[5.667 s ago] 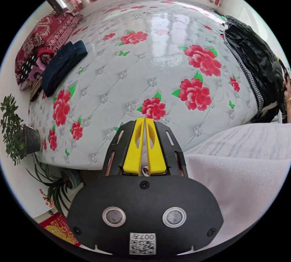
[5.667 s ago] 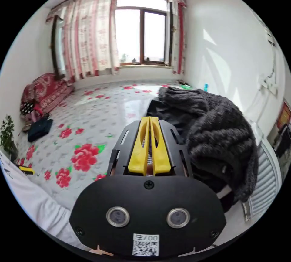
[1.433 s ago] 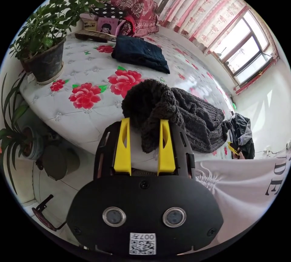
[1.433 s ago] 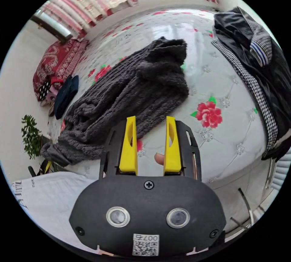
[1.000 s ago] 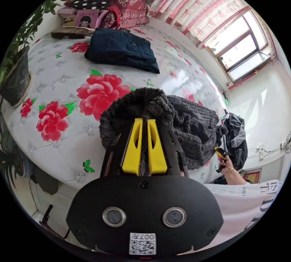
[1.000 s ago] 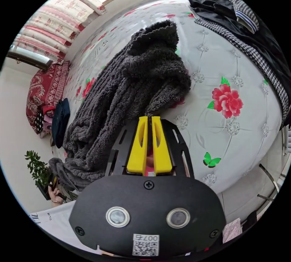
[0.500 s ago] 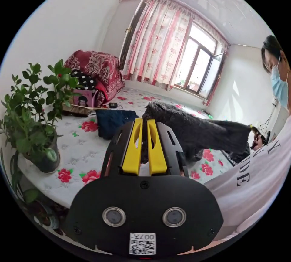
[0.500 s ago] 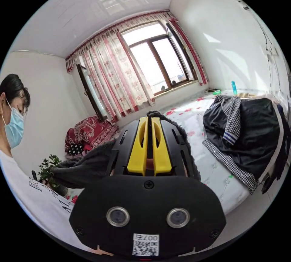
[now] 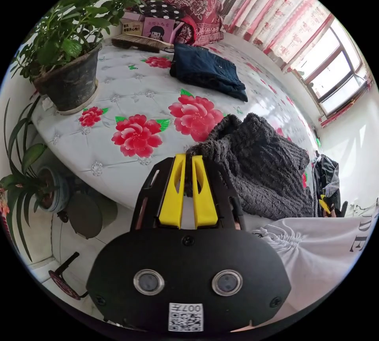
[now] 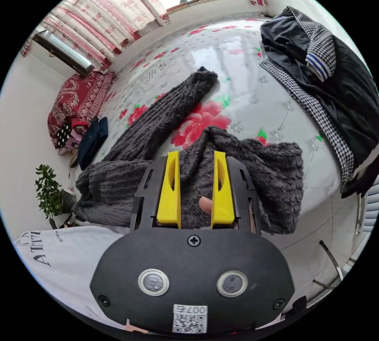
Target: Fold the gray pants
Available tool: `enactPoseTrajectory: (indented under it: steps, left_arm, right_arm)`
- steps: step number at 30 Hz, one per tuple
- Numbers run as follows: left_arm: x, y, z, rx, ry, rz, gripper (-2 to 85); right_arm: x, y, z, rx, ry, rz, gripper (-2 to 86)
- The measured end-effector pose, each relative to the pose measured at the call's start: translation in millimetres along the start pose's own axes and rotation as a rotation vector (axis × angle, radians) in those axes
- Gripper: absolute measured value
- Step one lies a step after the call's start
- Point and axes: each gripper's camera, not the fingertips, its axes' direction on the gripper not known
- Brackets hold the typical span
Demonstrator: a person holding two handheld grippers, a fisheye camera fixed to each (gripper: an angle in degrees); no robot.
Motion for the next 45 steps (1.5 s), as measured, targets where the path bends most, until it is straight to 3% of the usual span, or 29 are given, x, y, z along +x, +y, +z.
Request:
enactPoseTrajectory:
  steps: [8,13,17,21,25,29,33,35,40,45]
  left_arm:
    - [29.4,-41.9,-0.1,0.056,0.076,0.043,0.2]
    - [49.8,-69.2,-11.5,0.105,0.065,0.077,0.1]
    - [50.7,-88.1,-19.3,0.136,0.069,0.057,-0.1]
    - [59.9,-142.2,-18.3,0.155,0.128,0.048,-0.2]
    - [92.0,-218.0,-35.6,0.205,0.256,0.08,-0.3]
    - [133.3,-277.6,-99.3,0.368,0.341,0.166,-0.4]
    - [135.9,-273.0,-160.4,0.554,0.346,0.29,-0.4]
    - [126.9,-259.1,-168.1,0.562,0.286,0.342,-0.3]
    - [89.3,-204.3,-121.5,0.378,0.083,0.351,0.5]
    - [40.4,-131.5,-7.5,0.023,-0.104,0.124,3.7]
  right_arm:
    - [95.9,64.7,10.0,-0.007,0.262,0.267,11.3]
    - [126.7,68.7,48.0,-0.109,0.398,0.37,11.2]
    - [144.0,73.8,78.3,-0.123,0.267,0.414,8.1]
    - [126.3,27.4,77.5,-0.133,0.172,0.238,4.9]
    - [87.4,-65.8,18.5,0.032,0.024,0.103,3.0]
    - [43.9,-122.0,-66.2,0.276,-0.118,0.007,2.3]
    - [39.8,-127.6,-109.6,0.385,-0.23,0.003,2.2]
    - [49.0,-119.2,-106.5,0.376,-0.251,0.001,2.2]
    - [90.7,-92.0,-30.6,0.21,-0.244,0.075,2.5]
    - [127.9,-52.1,85.2,0.024,-0.164,0.233,2.9]
